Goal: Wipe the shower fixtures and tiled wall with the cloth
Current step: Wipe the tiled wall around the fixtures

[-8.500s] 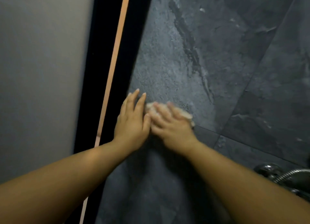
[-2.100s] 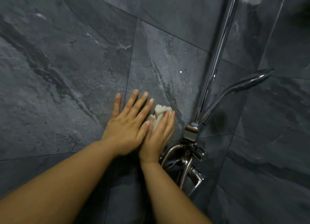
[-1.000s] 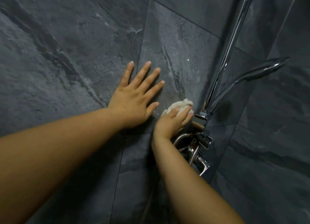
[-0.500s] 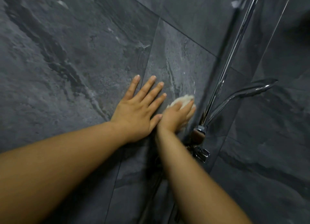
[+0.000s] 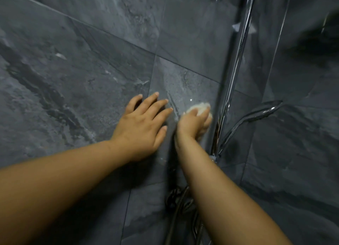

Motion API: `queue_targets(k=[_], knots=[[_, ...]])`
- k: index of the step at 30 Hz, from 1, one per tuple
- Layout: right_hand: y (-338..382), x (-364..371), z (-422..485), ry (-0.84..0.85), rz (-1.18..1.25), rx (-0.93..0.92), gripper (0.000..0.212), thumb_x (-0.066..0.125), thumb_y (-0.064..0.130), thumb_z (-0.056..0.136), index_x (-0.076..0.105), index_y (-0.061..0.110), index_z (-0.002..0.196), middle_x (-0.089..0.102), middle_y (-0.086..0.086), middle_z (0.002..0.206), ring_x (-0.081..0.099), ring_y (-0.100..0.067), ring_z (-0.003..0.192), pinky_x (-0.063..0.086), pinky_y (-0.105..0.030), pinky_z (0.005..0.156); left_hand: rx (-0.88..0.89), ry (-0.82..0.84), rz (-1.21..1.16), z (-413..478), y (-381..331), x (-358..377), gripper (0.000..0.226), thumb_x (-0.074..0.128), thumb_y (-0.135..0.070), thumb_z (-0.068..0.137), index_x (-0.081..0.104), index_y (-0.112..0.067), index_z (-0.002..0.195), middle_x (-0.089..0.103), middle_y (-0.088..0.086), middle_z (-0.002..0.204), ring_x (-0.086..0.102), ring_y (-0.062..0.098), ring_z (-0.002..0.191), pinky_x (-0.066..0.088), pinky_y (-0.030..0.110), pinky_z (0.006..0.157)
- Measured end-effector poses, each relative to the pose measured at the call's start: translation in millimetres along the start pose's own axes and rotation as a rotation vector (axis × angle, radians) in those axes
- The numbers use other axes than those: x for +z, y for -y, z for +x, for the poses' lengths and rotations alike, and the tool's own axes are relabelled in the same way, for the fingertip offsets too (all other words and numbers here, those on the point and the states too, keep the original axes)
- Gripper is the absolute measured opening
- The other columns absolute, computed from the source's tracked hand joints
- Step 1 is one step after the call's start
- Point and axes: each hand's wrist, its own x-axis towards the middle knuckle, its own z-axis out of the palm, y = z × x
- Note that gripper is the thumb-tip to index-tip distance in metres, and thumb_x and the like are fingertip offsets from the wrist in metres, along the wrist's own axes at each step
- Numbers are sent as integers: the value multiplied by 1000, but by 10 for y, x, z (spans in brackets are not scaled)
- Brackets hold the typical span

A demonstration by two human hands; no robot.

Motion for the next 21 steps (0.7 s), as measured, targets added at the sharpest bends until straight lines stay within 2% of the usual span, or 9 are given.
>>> queue_targets(k=[2, 5, 7, 9, 12, 14, 16, 19, 21], knots=[[204, 57, 60, 13, -33, -226, 50, 38, 32, 97, 28, 29, 146, 18, 2, 156, 22, -22, 140, 17, -35, 111, -11, -28, 30, 239, 64, -39, 50, 36, -36, 83, 65, -11, 115, 61, 12, 125, 51, 33, 123, 25, 45, 102], [-44, 11, -46, 15, -36, -592, 53, 32, 40, 94, 37, 21, 143, 28, -4, 153, 29, -20, 139, 23, -34, 109, -33, -24, 74, 503, 134, -74, 51, 35, -36, 82, 67, -10, 112, 62, 13, 124, 53, 34, 122, 24, 43, 101], [-391, -80, -122, 35, -45, -693, 52, 32, 38, 94, 40, 17, 141, 32, -7, 151, 31, -20, 138, 26, -35, 110, -26, 4, 113, 540, 180, -62, 52, 35, -37, 81, 66, -10, 113, 60, 13, 126, 52, 33, 122, 24, 42, 102], [-465, -118, -44, -19, 18, -431, 50, 34, 36, 95, 39, 20, 142, 28, -4, 153, 29, -22, 138, 24, -37, 112, -4, 45, 162, 490, 203, -54, 53, 34, -37, 81, 66, -10, 115, 58, 12, 130, 51, 32, 124, 23, 42, 104], [-34, -9, 185, -70, 225, 211, 47, 38, 26, 97, 33, 25, 144, 21, -1, 155, 22, -24, 139, 14, -36, 112, 17, 61, 182, 486, 221, -84, 53, 35, -36, 81, 66, -9, 115, 59, 11, 129, 52, 32, 123, 23, 42, 103], [311, 49, 251, 5, 317, 274, 50, 36, 26, 97, 26, 23, 146, 18, -4, 155, 21, -25, 140, 15, -38, 114, 3, 64, 157, 517, 208, -113, 53, 35, -35, 82, 65, -8, 115, 60, 11, 127, 54, 31, 121, 25, 41, 102], [462, 63, 127, 52, 151, 7, 52, 39, 29, 96, 26, 28, 146, 16, 0, 156, 20, -23, 140, 15, -38, 113, -3, 51, 138, 515, 194, -123, 52, 35, -34, 82, 65, -7, 116, 61, 11, 126, 55, 31, 120, 26, 41, 101], [185, 29, -5, 35, -53, -592, 51, 37, 35, 95, 34, 24, 144, 23, -3, 155, 25, -21, 141, 19, -34, 111, -4, 37, 111, 487, 208, -120, 52, 34, -34, 84, 64, -8, 118, 60, 10, 128, 54, 31, 121, 26, 42, 102], [-97, -5, -29, 60, -105, -802, 50, 32, 38, 95, 40, 20, 141, 30, -4, 153, 28, -19, 140, 21, -32, 111, 7, 44, 105, 489, 235, -125, 52, 33, -35, 84, 63, -9, 119, 59, 10, 128, 53, 30, 122, 26, 42, 103]])
